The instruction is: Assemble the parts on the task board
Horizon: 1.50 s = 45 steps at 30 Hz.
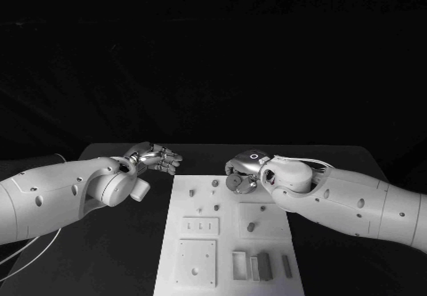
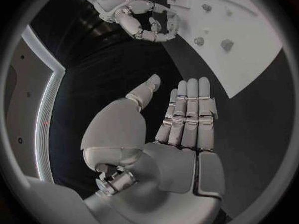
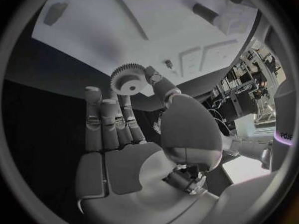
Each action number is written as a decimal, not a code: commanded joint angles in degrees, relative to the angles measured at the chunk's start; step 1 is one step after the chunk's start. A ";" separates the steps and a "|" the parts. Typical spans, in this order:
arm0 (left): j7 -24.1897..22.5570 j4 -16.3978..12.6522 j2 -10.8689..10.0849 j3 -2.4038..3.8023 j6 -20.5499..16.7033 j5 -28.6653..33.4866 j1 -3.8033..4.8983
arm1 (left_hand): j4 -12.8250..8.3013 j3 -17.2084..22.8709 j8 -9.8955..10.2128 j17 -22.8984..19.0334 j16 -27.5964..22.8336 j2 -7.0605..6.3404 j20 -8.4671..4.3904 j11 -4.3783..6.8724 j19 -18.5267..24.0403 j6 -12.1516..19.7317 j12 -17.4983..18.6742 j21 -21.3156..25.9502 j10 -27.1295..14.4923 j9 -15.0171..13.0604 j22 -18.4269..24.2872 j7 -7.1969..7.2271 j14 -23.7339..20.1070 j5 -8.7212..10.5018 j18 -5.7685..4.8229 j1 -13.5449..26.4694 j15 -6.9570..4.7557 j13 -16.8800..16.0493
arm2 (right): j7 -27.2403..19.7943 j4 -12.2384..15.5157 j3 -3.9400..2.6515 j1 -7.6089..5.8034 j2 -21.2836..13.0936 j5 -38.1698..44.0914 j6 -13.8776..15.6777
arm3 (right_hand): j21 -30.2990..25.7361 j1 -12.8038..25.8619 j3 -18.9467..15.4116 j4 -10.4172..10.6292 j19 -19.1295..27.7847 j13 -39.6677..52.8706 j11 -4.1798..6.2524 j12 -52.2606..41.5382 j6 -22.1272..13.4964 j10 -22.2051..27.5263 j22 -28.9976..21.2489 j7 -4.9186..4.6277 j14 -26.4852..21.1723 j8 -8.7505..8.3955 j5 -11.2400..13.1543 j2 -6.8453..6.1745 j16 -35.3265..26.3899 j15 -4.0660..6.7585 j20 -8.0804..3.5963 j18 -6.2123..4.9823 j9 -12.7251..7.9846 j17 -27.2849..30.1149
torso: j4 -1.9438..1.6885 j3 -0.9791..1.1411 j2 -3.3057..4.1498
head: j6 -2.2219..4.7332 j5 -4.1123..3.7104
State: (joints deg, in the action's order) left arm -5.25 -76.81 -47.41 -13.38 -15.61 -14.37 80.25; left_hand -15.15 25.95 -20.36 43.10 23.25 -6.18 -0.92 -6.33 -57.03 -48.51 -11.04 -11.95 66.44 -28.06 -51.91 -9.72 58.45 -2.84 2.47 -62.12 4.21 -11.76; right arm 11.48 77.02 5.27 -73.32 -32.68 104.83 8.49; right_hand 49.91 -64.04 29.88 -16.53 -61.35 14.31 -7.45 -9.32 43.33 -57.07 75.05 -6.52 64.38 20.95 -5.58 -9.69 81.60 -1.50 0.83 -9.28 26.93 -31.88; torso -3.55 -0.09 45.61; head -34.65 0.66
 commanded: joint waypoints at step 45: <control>-0.38 0.04 0.76 0.06 0.52 -0.13 0.07 | -0.05 0.24 0.38 0.33 -0.44 0.04 -0.47 0.03 0.05 -0.43 0.36 0.28 0.27 -0.02 -0.13 -0.02 0.54 0.00 0.95 0.21 0.05 -0.21 | -0.66 -7.89 1.57 2.06 11.87 3.09 -0.18 | 0.09 -1.51 0.09 0.04 -0.34 0.08 -0.20 0.09 3.06 -3.23 0.61 -2.68 0.31 -0.55 -0.40 1.46 -0.33 0.21 -0.21 -5.71 -0.27 0.09 | -0.07 0.10 0.06 | -0.13 1.20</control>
State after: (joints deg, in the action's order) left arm -5.24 -76.70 -46.77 -13.38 -15.61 -14.38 80.25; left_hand -15.17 25.97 -20.36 43.37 23.03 -6.18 -0.92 -6.33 -57.03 -48.51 -11.04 -11.95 66.44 -28.06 -51.95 -9.72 58.45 -2.84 3.01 -62.12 4.21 -11.90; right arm 11.39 69.20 6.81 -71.34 -20.94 107.09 8.63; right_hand 49.91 -65.77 29.84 -16.56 -61.84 14.30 -7.05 -8.99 46.06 -58.49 75.05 -9.35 64.81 20.41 -5.78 -8.16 81.59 -1.38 0.93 -9.29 26.62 -31.84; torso -3.63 0.04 45.68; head -34.74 1.83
